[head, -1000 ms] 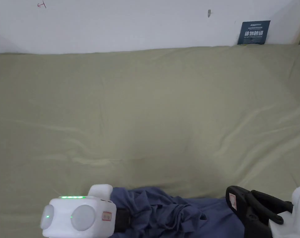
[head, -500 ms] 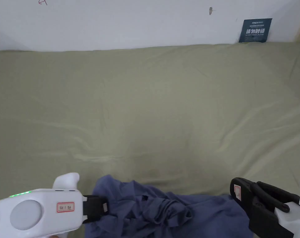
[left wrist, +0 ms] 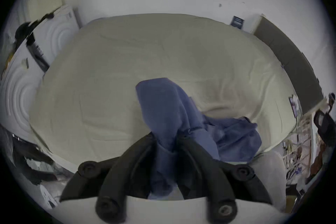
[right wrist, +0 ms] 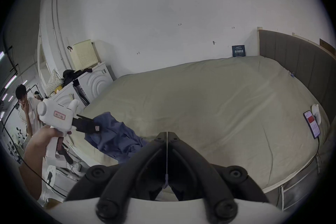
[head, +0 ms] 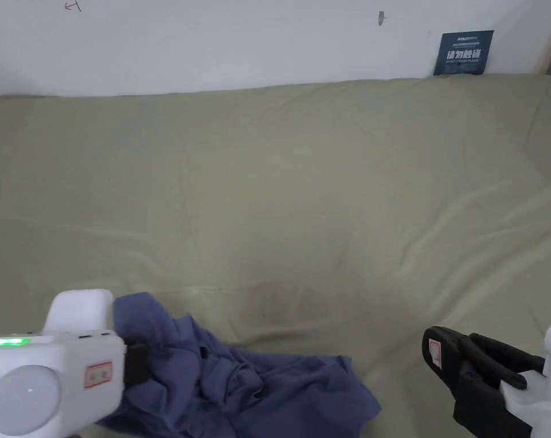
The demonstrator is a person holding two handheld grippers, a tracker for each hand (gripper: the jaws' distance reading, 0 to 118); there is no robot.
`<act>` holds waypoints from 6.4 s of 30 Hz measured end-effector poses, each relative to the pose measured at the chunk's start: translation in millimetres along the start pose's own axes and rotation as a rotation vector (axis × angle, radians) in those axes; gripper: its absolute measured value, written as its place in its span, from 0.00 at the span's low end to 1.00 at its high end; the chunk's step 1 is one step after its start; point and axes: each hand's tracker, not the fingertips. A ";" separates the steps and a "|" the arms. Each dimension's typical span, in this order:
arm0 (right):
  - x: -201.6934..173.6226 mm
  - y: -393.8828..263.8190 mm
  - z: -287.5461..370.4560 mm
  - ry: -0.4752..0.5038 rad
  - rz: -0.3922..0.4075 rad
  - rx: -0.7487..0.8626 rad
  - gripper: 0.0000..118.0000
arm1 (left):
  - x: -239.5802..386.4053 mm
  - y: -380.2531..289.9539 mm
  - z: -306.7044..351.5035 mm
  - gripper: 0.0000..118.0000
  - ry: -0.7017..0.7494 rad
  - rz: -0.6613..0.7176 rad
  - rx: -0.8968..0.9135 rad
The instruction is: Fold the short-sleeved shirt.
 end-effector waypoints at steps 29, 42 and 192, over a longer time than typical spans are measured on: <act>14.3 -6.1 5.5 -0.026 -0.024 -0.024 0.02 | 210.8 -44.6 -95.8 0.14 -0.174 -0.317 -0.149; 10.6 1.1 10.3 -0.007 -0.012 -0.002 0.02 | 112.9 -13.1 -11.6 0.98 -0.399 -0.027 0.100; -149.7 0.5 -84.8 0.536 0.185 -0.195 0.01 | -507.1 -16.9 -73.1 0.31 0.311 0.459 -0.310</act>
